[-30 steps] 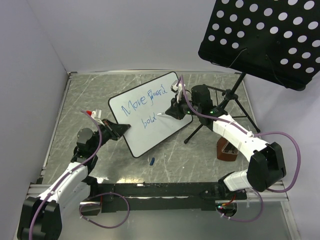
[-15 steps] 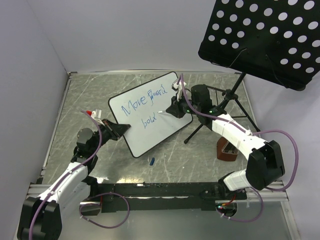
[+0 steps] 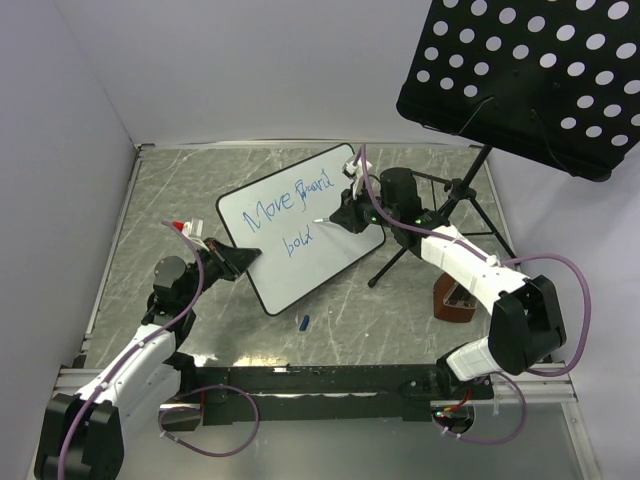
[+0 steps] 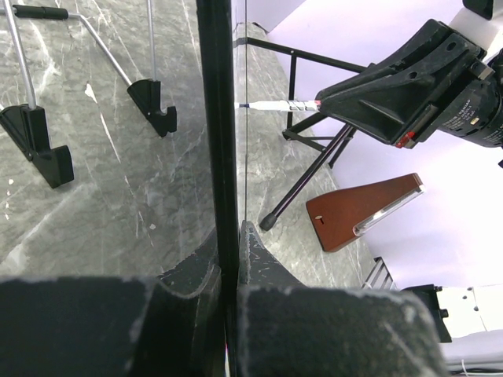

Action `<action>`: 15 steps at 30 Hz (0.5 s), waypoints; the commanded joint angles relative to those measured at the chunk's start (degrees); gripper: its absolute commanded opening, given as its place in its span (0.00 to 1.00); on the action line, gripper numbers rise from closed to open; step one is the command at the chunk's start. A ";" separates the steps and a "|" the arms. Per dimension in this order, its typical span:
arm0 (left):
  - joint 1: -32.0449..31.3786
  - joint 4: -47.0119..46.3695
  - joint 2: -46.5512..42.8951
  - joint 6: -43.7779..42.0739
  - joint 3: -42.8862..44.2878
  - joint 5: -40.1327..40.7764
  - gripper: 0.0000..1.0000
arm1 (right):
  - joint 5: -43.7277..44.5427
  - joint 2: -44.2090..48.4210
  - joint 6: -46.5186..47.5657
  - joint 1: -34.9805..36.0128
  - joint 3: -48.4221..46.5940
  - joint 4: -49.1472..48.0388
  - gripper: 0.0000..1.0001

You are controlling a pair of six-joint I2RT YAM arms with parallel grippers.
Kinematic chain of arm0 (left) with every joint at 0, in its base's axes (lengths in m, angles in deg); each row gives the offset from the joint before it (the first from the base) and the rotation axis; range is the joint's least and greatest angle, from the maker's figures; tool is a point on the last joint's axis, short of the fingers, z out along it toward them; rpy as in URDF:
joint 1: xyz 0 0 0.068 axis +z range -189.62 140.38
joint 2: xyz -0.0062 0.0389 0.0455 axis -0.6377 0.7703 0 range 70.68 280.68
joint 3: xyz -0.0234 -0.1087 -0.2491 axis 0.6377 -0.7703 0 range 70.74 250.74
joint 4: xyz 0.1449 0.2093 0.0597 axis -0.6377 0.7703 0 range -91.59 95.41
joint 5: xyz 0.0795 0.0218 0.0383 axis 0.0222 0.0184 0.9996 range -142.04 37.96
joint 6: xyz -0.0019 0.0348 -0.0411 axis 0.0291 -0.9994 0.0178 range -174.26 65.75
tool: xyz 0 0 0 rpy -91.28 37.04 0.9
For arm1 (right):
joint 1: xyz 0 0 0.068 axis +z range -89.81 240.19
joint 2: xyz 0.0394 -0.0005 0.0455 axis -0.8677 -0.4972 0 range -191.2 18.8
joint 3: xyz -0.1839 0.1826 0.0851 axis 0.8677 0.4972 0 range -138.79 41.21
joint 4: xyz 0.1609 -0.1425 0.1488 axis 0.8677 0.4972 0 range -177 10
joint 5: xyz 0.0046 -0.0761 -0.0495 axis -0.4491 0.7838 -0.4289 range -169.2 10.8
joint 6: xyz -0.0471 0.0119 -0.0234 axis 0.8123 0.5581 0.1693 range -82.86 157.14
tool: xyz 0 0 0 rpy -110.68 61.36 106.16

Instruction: Write a sentence on the whiteboard

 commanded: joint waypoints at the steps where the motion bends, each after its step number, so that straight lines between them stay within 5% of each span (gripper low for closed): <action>1: -0.67 -5.34 -1.00 -2.13 0.81 -3.32 0.01 | -0.27 -1.06 -0.74 0.31 -2.58 -2.50 0.00; 15: -0.67 -5.61 -1.09 -2.13 0.89 -3.32 0.01 | -2.47 0.52 1.55 0.66 -1.08 1.54 0.00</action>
